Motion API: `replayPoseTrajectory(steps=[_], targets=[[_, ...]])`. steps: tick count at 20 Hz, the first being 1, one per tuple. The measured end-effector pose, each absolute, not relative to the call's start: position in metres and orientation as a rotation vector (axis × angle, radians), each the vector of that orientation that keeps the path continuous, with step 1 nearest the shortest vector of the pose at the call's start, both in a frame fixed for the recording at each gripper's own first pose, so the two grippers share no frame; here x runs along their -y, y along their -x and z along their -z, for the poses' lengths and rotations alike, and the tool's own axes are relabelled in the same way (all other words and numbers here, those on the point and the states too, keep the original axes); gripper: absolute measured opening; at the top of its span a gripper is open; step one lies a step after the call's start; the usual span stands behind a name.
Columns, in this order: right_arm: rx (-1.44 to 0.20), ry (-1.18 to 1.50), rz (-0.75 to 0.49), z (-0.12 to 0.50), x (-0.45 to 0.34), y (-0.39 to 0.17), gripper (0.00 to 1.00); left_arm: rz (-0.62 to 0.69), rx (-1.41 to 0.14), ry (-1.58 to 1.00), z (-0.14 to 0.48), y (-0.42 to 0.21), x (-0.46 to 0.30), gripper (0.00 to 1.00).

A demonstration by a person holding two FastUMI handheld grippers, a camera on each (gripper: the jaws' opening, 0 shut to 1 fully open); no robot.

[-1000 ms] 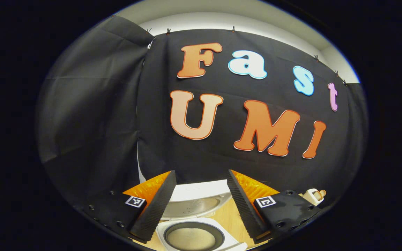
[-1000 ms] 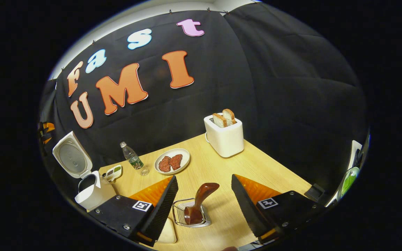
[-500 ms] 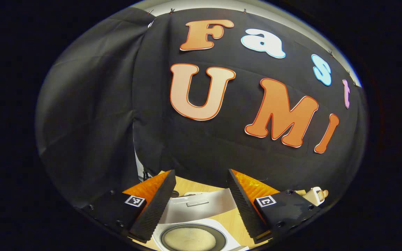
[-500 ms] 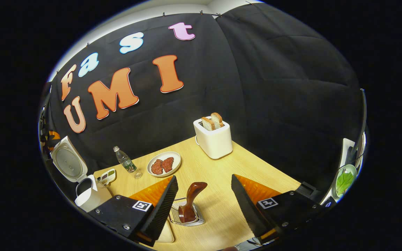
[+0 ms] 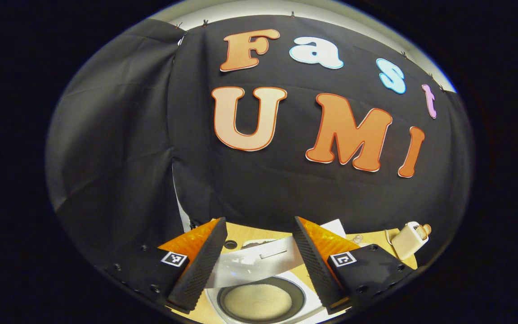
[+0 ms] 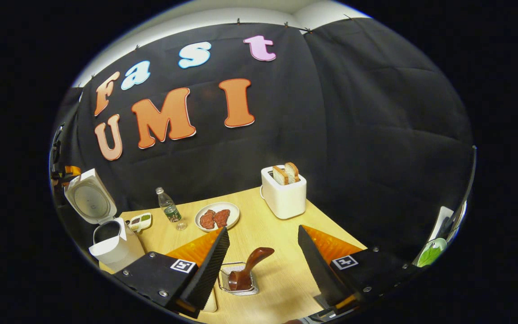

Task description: Close the left gripper, press the button to open the rice cooker; take a wooden spoon from the chopstick holder with the right hand, scoop a spoonful of rice and pour it into the rice cooker, then put the wooden spoon back into the chopstick holder.

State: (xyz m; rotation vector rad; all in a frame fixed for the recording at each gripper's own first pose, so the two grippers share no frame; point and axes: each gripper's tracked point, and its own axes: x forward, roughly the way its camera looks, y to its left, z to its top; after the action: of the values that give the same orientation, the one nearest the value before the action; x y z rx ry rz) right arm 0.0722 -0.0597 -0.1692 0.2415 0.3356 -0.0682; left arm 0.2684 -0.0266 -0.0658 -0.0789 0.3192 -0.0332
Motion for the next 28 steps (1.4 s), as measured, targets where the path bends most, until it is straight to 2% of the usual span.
replayPoseTrajectory(steps=[4,10,19,25,28], targets=[[-0.345,-0.239,0.012,0.172,0.049,-0.077,0.95,0.085,-0.374,0.119,0.104,-0.221,0.059,1.0],[-0.345,-0.197,-0.029,0.173,0.051,-0.073,0.95,0.065,-0.436,0.145,0.17,-0.174,0.084,0.99],[-0.347,-0.19,-0.025,0.178,0.076,-0.063,0.95,-0.009,-0.466,0.051,0.229,-0.147,0.081,0.99],[-0.376,-0.198,-0.015,0.19,0.088,-0.059,0.95,0.0,-0.487,-0.019,0.265,-0.139,0.086,1.0],[-0.387,-0.211,-0.021,0.194,0.087,-0.056,0.95,-0.024,-0.484,0.0,0.264,-0.138,0.083,1.0]])
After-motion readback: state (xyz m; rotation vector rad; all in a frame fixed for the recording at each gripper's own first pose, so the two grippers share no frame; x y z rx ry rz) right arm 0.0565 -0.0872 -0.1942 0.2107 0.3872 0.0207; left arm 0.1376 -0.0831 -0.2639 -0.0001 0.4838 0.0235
